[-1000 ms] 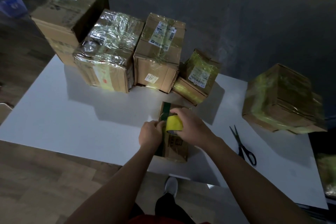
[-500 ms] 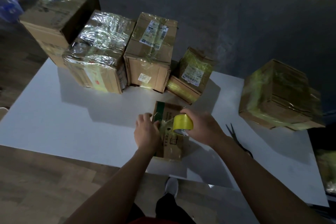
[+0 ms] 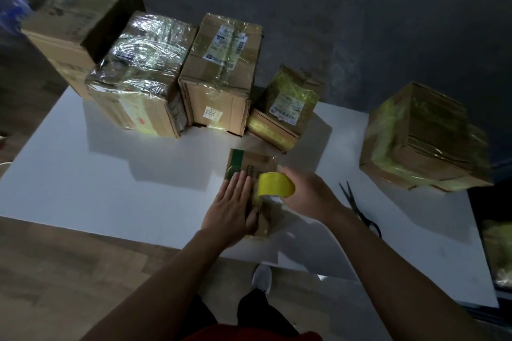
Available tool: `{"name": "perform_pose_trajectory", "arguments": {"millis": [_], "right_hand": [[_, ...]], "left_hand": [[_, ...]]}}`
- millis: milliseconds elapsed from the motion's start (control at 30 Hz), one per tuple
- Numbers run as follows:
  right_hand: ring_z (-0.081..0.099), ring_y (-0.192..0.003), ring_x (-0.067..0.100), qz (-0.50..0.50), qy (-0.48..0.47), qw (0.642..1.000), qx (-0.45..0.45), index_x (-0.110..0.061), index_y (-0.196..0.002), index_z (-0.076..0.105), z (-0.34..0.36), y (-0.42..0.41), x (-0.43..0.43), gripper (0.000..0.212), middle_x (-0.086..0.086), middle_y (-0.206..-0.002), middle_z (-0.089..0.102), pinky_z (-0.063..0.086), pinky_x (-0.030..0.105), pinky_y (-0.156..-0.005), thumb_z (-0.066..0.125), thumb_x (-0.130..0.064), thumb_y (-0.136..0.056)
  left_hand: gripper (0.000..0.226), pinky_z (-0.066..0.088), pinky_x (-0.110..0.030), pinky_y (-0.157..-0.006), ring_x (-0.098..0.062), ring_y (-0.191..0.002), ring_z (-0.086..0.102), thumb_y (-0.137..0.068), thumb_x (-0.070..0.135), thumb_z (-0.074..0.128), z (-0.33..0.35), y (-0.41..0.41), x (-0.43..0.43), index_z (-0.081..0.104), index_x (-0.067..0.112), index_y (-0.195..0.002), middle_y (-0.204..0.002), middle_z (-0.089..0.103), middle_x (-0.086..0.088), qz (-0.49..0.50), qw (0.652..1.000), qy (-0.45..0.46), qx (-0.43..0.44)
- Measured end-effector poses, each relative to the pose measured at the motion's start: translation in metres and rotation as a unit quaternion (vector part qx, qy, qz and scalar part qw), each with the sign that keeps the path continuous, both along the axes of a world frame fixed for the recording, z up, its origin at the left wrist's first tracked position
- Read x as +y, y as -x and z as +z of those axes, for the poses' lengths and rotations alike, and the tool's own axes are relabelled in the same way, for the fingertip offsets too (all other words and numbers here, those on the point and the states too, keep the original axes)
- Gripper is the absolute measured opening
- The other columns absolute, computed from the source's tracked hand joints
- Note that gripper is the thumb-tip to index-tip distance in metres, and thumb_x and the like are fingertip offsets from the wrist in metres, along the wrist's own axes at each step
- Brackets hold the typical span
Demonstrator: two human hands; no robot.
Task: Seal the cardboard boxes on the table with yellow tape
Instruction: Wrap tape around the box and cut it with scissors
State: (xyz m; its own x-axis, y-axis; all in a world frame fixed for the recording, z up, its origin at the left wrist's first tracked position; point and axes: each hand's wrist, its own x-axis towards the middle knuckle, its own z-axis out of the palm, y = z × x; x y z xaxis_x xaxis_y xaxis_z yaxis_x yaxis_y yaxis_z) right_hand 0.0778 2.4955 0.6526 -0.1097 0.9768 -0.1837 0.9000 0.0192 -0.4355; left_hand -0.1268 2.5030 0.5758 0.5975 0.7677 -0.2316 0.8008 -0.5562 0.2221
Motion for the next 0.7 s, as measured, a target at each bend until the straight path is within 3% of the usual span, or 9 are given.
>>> {"name": "perform_pose_trajectory", "arguments": {"millis": [67, 167, 300, 400, 533, 633, 700], "right_hand": [[0.064, -0.088, 0.034, -0.001, -0.011, 0.999, -0.036, -0.011, -0.123, 0.058, -0.003, -0.007, -0.001, 0.051, 0.016, -0.096, 0.068, 0.038, 0.027, -0.067, 0.074, -0.026, -0.077], [0.063, -0.087, 0.034, 0.012, -0.025, 0.999, -0.041, -0.011, -0.116, 0.060, -0.004, -0.003, 0.001, 0.048, 0.015, -0.095, 0.068, 0.036, 0.027, -0.068, 0.075, -0.030, -0.075], [0.064, -0.090, 0.030, 0.013, -0.004, 1.000, -0.019, -0.016, -0.119, 0.056, 0.002, 0.001, 0.003, 0.046, 0.009, -0.097, 0.067, 0.040, 0.028, -0.067, 0.073, -0.033, -0.079], [0.064, -0.088, 0.027, -0.002, 0.033, 0.999, 0.021, -0.021, -0.120, 0.051, 0.002, -0.005, -0.001, 0.048, 0.005, -0.096, 0.067, 0.045, 0.030, -0.067, 0.074, -0.032, -0.079], [0.063, -0.095, 0.031, -0.007, 0.041, 0.999, -0.027, -0.021, -0.126, 0.052, -0.004, -0.021, -0.010, 0.058, 0.009, -0.107, 0.067, 0.048, 0.033, -0.074, 0.077, -0.041, -0.076], [0.062, -0.093, 0.030, -0.004, 0.039, 0.997, -0.062, -0.020, -0.121, 0.052, -0.013, -0.023, -0.013, 0.050, 0.008, -0.103, 0.066, 0.046, 0.033, -0.072, 0.074, -0.035, -0.079], [0.062, -0.094, 0.029, 0.011, 0.029, 0.997, -0.077, -0.017, -0.116, 0.051, -0.020, -0.019, -0.012, 0.038, 0.007, -0.102, 0.064, 0.044, 0.033, -0.070, 0.068, -0.028, -0.084]], "left_hand": [[0.071, -0.011, -0.038, -0.118, -0.026, -0.146, -0.016, -0.095, 0.055, 0.000, 0.002, -0.002, 0.002, -0.012, 0.010, -0.149, -0.155, -0.018, -0.011, -0.002, 1.000, 0.000, 0.018], [0.070, 0.004, -0.047, -0.120, -0.031, -0.146, -0.002, -0.095, 0.052, 0.003, 0.004, -0.005, -0.002, 0.004, 0.007, -0.149, -0.159, 0.004, -0.017, 0.004, 1.000, -0.026, 0.014], [0.080, -0.009, -0.044, -0.118, -0.025, -0.147, -0.015, -0.093, 0.064, 0.002, 0.003, -0.011, -0.016, -0.007, 0.010, -0.152, -0.156, -0.017, -0.010, -0.013, 0.999, 0.035, 0.002], [0.086, -0.013, -0.043, -0.116, -0.025, -0.146, -0.017, -0.091, 0.067, 0.003, 0.001, -0.012, -0.014, -0.008, 0.008, -0.152, -0.156, -0.019, -0.011, -0.014, 1.000, 0.022, 0.016], [0.088, -0.014, -0.044, -0.116, -0.027, -0.146, -0.018, -0.089, 0.069, 0.000, -0.001, -0.010, -0.015, -0.010, 0.007, -0.151, -0.158, -0.017, -0.013, -0.022, 0.999, 0.035, 0.031], [0.089, -0.009, -0.054, -0.118, -0.030, -0.146, -0.018, -0.089, 0.069, 0.002, 0.008, -0.018, -0.014, -0.010, 0.006, -0.151, -0.159, -0.015, -0.017, -0.004, 0.997, 0.048, 0.053], [0.093, -0.006, -0.064, -0.114, -0.038, -0.145, -0.018, -0.091, 0.072, 0.014, 0.019, -0.034, -0.016, -0.004, 0.003, -0.152, -0.159, -0.014, -0.021, 0.054, 0.994, 0.068, 0.059]]}}
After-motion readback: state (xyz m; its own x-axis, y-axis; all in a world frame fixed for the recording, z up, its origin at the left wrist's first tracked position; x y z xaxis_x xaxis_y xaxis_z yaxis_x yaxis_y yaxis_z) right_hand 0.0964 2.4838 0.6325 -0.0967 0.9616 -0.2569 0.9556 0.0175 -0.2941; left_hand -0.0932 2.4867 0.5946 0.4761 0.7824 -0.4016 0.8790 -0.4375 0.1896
